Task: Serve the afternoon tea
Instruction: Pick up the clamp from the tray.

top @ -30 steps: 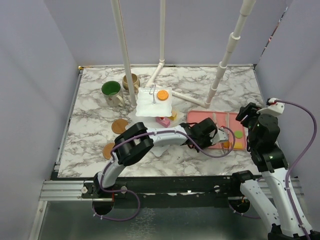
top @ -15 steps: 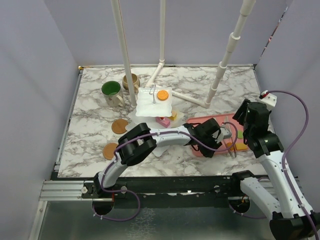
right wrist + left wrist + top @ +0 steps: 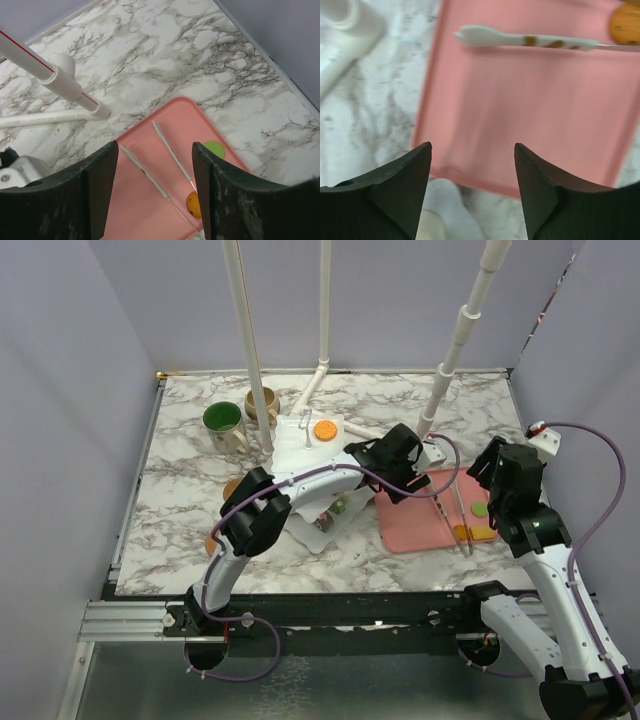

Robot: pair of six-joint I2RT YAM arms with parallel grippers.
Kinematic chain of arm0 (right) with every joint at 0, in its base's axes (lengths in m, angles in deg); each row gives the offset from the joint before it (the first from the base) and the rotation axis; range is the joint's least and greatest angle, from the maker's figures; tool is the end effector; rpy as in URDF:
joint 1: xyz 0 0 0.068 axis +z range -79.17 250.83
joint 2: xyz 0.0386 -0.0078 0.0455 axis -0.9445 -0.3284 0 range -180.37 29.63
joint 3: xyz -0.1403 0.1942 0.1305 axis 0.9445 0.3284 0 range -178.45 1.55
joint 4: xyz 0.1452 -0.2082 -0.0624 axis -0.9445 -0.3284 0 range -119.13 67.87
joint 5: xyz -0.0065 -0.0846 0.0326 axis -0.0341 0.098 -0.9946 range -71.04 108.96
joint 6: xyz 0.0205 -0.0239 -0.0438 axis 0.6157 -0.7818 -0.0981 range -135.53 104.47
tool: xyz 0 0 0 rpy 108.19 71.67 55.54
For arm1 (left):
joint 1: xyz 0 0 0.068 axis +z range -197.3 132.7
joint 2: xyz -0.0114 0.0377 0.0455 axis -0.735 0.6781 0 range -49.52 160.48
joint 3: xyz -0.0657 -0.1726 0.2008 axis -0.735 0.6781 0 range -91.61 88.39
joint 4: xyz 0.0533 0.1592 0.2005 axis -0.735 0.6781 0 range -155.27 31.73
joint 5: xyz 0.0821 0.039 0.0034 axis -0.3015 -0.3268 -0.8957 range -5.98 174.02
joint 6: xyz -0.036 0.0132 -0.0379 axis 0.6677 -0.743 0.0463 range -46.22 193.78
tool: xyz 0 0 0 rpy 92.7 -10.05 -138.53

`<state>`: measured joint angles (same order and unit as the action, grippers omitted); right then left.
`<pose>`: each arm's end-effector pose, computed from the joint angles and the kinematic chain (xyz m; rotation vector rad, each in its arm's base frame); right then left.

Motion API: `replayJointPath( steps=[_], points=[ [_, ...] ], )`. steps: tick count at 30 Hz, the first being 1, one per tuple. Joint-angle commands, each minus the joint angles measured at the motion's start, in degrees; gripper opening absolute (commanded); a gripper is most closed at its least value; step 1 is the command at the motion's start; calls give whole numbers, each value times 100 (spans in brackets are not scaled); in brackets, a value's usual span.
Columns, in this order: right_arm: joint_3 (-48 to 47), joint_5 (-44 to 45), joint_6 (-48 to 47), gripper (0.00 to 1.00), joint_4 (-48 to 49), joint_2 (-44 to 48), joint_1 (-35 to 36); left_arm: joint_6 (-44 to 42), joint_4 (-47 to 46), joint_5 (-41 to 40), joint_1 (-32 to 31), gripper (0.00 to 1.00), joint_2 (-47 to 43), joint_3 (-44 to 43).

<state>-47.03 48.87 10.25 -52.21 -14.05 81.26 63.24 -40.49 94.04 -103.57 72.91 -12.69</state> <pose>0.1634 0.0120 0.3318 0.5800 1.8619 -0.1090 0.2655 -0.4086 0.2244 1.4147 1.9886 -0.5787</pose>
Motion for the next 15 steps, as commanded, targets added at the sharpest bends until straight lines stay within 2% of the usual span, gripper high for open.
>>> replayJointPath(
  steps=[1,5,9,15],
  points=[
    [-112,114,111,65,-163,124,-7,-874,162,-945,70,69,408,-423],
    [-130,136,89,65,-175,196,-7,-1038,59,-1236,152,69,747,-750],
    [-167,145,57,65,-183,211,-7,-1059,54,-1201,248,69,1072,-1172],
    [-169,213,48,65,-182,213,-7,-903,83,-1005,353,62,1362,-1434]
  ],
)
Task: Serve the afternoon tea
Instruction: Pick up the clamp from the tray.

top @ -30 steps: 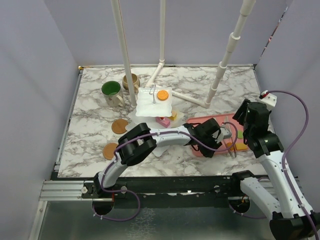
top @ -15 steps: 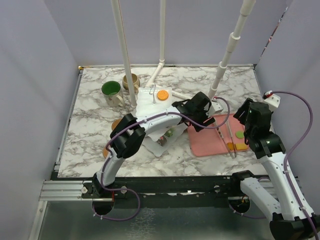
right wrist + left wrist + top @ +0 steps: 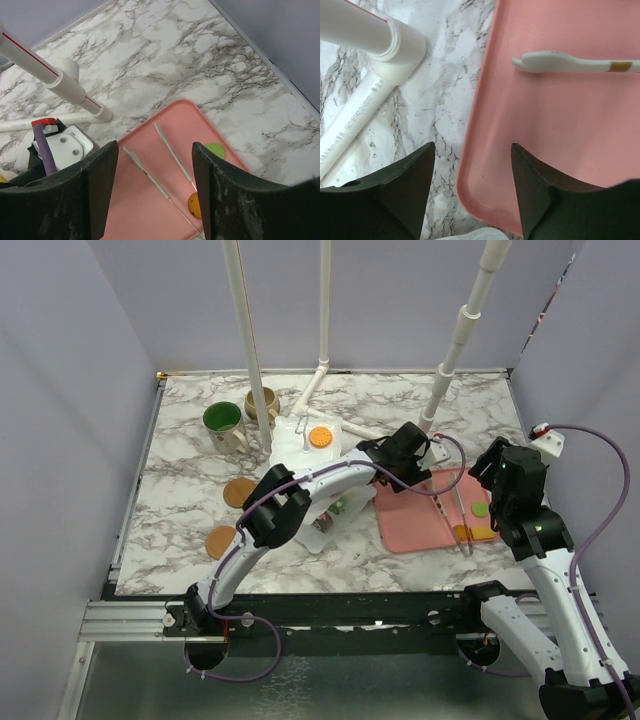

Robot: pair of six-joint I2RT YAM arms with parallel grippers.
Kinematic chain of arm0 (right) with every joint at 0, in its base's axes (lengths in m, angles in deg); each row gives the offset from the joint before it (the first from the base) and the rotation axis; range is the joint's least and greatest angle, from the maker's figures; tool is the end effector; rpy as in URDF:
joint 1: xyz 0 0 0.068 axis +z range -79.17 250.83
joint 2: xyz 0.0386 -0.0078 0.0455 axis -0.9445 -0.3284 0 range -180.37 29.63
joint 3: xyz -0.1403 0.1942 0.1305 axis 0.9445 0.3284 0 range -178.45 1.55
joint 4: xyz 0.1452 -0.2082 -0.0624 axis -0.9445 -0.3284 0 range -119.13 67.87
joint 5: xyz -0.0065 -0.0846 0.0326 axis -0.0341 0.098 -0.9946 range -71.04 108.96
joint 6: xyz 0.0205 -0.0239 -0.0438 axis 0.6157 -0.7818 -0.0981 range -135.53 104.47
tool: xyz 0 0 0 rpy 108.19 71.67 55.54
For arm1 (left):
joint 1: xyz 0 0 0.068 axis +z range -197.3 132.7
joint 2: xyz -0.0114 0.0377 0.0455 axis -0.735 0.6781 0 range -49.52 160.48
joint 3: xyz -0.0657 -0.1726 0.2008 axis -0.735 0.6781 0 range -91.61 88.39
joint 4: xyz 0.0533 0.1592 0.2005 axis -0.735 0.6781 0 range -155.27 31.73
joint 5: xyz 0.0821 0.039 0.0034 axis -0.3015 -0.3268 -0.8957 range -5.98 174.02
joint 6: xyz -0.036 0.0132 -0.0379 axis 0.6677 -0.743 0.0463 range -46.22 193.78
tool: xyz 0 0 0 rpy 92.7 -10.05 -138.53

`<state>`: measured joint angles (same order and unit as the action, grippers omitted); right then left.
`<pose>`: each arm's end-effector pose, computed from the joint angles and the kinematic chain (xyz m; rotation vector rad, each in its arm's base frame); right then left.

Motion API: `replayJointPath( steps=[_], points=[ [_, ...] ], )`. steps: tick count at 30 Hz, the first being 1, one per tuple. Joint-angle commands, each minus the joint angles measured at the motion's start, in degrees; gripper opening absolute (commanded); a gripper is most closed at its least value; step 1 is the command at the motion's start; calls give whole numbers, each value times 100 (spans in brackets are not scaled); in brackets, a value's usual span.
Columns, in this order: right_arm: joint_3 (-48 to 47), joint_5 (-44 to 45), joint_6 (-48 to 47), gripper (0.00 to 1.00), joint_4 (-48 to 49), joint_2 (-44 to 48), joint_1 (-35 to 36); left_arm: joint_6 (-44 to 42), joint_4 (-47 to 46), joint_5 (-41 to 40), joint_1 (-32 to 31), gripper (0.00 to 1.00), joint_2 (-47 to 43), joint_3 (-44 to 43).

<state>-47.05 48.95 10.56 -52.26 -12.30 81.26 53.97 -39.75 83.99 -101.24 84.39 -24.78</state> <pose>0.1567 0.0107 0.3361 0.5881 1.8319 -0.0926 0.3117 -0.4278 0.1939 1.4380 1.9174 -0.2818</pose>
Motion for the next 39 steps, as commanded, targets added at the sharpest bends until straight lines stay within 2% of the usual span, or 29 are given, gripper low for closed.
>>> replayJointPath(
  steps=[1,6,11,18,24,29,35,39],
  points=[
    [-167,224,15,65,-175,30,-7,40,26,1,125,61,244,-244],
    [-174,310,28,65,-140,61,-7,161,163,265,122,51,461,-432],
    [-184,382,11,65,-159,129,-2,204,257,201,80,50,654,-605],
    [-219,366,11,65,-143,190,-4,39,268,-297,-104,56,623,-772],
    [-215,353,45,65,-132,261,-6,59,269,-810,-184,57,606,-814],
    [-220,348,97,66,-159,289,-7,43,276,-944,-286,63,503,-862],
    [-278,337,146,67,-179,264,-7,186,434,-725,-326,67,249,-931],
    [-370,296,168,68,-227,213,-7,-285,694,-285,-341,70,-3,-768]
  ],
)
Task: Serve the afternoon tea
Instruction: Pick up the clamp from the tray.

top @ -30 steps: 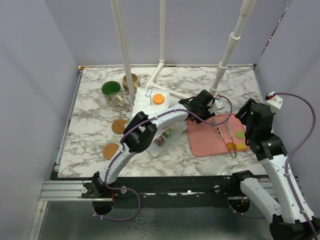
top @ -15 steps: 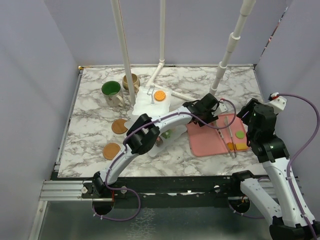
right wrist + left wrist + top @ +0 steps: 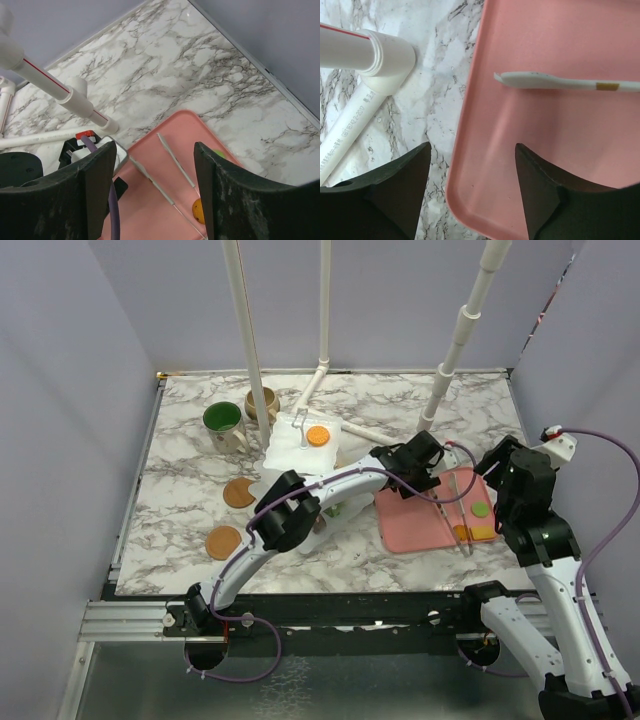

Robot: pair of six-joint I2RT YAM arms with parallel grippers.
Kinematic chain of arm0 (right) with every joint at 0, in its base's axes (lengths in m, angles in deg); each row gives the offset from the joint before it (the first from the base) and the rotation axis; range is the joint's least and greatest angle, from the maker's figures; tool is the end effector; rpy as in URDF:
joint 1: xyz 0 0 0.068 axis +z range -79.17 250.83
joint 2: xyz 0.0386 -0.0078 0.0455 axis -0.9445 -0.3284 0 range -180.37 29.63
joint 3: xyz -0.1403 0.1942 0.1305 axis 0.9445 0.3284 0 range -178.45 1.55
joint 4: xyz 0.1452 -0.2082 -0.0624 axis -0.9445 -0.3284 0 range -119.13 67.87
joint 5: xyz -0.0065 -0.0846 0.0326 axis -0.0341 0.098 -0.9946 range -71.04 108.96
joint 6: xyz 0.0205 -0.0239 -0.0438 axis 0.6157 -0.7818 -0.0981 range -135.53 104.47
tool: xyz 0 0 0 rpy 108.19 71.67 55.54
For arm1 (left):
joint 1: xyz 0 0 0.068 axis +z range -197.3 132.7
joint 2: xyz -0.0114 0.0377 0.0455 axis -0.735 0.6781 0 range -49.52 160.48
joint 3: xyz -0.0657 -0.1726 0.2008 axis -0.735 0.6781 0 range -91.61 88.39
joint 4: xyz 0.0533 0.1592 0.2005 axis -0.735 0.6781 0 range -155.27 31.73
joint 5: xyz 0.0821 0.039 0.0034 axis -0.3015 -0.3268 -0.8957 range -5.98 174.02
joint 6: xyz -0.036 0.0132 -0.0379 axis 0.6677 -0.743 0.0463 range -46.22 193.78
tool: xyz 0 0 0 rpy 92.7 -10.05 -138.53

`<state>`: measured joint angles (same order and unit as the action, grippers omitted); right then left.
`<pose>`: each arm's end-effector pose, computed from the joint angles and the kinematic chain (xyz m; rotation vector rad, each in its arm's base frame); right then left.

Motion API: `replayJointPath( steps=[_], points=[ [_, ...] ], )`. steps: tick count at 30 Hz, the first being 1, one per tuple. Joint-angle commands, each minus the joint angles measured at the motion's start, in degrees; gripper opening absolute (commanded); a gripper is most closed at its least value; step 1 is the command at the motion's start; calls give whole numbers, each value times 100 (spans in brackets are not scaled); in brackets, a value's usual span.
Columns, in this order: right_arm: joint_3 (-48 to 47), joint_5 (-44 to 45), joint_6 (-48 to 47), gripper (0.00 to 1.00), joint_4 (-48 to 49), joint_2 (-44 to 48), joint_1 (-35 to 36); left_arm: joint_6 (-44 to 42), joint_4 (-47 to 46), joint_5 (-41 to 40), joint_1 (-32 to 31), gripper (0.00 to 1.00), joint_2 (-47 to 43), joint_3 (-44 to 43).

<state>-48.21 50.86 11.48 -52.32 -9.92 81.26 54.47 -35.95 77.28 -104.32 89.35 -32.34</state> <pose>0.1458 0.0077 0.3484 0.6264 1.7578 -0.0841 0.3000 -0.4543 0.1873 1.4384 1.9190 -0.1681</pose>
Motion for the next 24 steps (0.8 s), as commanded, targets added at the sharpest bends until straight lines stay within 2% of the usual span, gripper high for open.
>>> replayJointPath(
  steps=[1,6,11,15,19,24],
  points=[
    [-278,106,81,68,-253,-34,-7,-491,353,515,-38,71,-599,144],
    [-352,118,166,69,-348,16,-7,-1636,395,1341,-113,80,-1296,821],
    [-549,56,271,70,-418,-70,-6,-3031,408,2106,-225,83,-1657,1128],
    [-748,61,311,72,-502,-152,-7,-3972,412,2578,-255,83,-1569,1165],
    [-959,55,303,73,-532,-182,-7,-5093,408,2711,-372,84,-1346,1154],
    [-1106,79,173,73,-604,-203,-7,-5737,511,2752,-441,83,-732,477]
  ],
)
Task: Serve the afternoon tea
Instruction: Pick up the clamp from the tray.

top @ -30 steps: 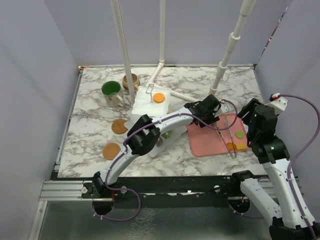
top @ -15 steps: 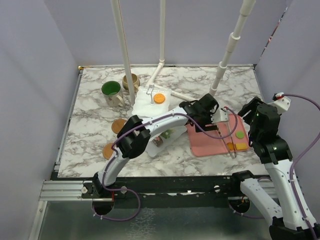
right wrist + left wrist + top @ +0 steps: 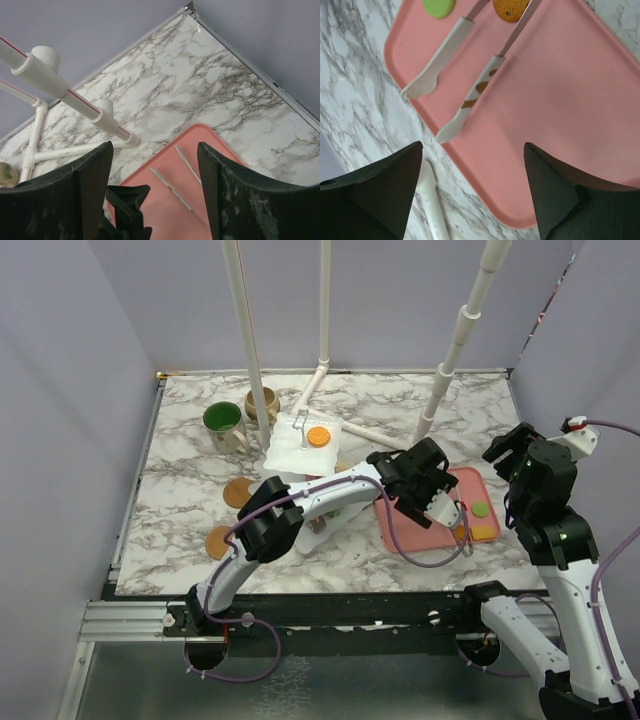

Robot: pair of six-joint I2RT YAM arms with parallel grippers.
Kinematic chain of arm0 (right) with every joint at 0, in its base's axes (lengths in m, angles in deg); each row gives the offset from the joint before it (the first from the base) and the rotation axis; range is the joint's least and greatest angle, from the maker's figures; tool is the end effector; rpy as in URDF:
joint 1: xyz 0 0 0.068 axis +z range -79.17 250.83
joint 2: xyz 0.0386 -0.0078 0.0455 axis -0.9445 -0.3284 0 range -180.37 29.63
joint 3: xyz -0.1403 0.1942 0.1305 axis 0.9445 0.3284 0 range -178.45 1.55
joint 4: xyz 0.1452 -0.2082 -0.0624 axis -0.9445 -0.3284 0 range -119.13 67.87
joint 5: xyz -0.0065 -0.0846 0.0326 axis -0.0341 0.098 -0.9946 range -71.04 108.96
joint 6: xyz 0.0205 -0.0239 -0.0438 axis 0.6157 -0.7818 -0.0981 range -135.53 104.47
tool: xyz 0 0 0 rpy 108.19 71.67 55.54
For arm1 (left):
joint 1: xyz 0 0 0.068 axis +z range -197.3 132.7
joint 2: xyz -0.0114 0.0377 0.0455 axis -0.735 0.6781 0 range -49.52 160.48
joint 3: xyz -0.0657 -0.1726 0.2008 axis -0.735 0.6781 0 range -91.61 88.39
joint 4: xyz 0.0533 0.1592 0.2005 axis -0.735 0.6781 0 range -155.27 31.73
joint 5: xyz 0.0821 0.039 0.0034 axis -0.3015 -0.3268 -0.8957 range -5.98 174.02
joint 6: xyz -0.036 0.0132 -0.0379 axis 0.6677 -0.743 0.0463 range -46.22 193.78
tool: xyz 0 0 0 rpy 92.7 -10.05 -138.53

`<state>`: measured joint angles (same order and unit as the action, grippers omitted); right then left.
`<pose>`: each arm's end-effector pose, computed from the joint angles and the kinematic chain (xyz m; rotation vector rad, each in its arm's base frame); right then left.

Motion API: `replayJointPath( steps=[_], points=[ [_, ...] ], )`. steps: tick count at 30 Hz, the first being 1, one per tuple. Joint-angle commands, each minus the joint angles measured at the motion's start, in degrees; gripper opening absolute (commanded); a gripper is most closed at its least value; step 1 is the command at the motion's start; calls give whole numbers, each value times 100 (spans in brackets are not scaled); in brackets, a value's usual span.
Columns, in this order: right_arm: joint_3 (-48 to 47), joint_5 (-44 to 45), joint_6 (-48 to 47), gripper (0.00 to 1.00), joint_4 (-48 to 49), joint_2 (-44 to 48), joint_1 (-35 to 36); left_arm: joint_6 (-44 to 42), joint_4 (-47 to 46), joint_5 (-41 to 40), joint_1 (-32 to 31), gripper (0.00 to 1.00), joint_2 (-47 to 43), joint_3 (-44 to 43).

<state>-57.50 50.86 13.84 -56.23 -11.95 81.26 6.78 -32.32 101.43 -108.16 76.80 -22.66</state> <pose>0.1391 0.0064 0.3896 0.6655 1.6901 -0.0271 0.2346 -0.4423 0.2391 2.2001 0.9215 -0.3154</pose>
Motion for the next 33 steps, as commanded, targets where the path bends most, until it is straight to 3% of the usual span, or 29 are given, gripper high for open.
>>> replayJointPath(
  steps=[1,9,13,18,24,26,33],
  points=[
    [-197,80,-77,73,-215,1,-7,-1009,241,348,-57,82,672,-685],
    [-337,-83,-79,73,-299,-42,-7,-1824,1379,330,-49,67,1709,-2146],
    [-344,-189,-63,73,-332,-52,-6,-2280,1719,209,-49,56,1855,-2171],
    [-362,-269,-62,73,-362,-60,-6,-2394,1781,220,-49,31,1999,-2248],
    [-424,-315,-54,73,-414,-22,-6,-2291,1803,365,-87,23,2037,-2411],
    [-447,-324,-54,73,-435,-10,-5,-2312,1826,429,-116,22,1952,-2371],
    [-457,-373,-23,73,-497,78,-6,-1775,1726,1199,-102,45,1625,-2481]
  ],
)
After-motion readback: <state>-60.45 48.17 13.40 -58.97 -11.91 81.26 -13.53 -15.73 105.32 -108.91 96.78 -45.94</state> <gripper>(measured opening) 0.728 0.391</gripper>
